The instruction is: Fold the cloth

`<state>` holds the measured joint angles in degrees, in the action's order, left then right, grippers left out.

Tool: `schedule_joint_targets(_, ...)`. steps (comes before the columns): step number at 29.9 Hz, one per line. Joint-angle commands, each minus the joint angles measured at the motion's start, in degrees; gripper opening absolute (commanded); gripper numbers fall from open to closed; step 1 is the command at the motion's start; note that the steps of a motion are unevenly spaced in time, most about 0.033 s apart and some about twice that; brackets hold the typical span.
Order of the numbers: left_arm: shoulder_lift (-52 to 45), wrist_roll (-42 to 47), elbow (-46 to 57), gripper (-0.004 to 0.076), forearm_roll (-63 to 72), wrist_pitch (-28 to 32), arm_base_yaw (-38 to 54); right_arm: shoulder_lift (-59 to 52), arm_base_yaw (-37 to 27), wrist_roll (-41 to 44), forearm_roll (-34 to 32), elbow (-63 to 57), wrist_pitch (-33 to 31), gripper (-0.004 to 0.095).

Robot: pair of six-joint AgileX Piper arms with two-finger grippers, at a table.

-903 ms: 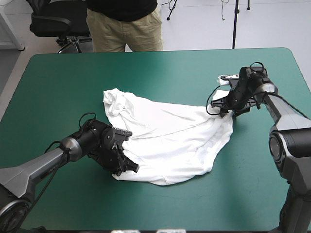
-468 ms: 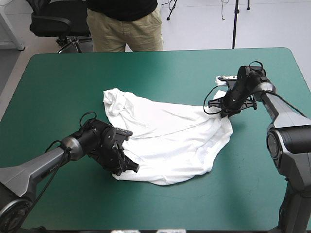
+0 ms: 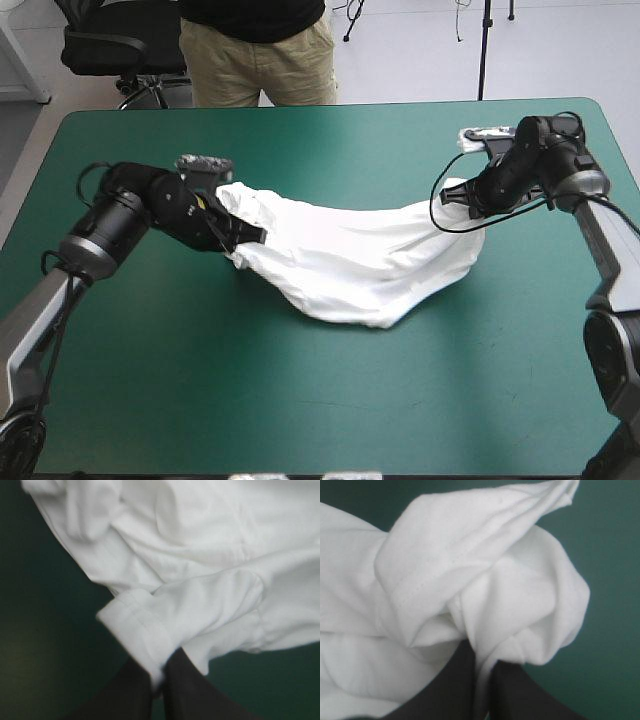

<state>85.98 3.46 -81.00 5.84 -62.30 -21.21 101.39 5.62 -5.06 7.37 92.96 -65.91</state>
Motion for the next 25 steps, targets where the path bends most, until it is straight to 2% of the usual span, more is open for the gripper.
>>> schedule_joint_targets(1,-2.9,-2.0,-11.0,-0.0015,0.3,-1.4,2.3,-9.2,-0.3,-1.3,1.6,2.6,0.9,-0.0018)
schedule_joint_targets(6,-3.1,-4.0,-26.7,-0.0015,-0.1,-2.0,3.1,-15.4,-0.3,-3.3,5.7,9.6,0.9,-0.0018)
schedule_joint_targets(14,-3.1,-5.7,-49.7,-0.0015,-0.1,-0.2,3.1,-18.1,-0.3,-5.8,12.8,30.7,1.4,-0.0017)
schedule_joint_targets(20,-3.2,-8.0,-63.1,-0.0015,0.9,3.0,3.0,-18.1,-0.3,-6.9,13.8,46.2,3.6,-0.0017)
schedule_joint_targets(25,-4.4,-11.2,-70.4,-0.0015,3.3,5.7,3.0,-18.4,-0.3,-7.8,13.8,55.4,5.6,-0.0016)
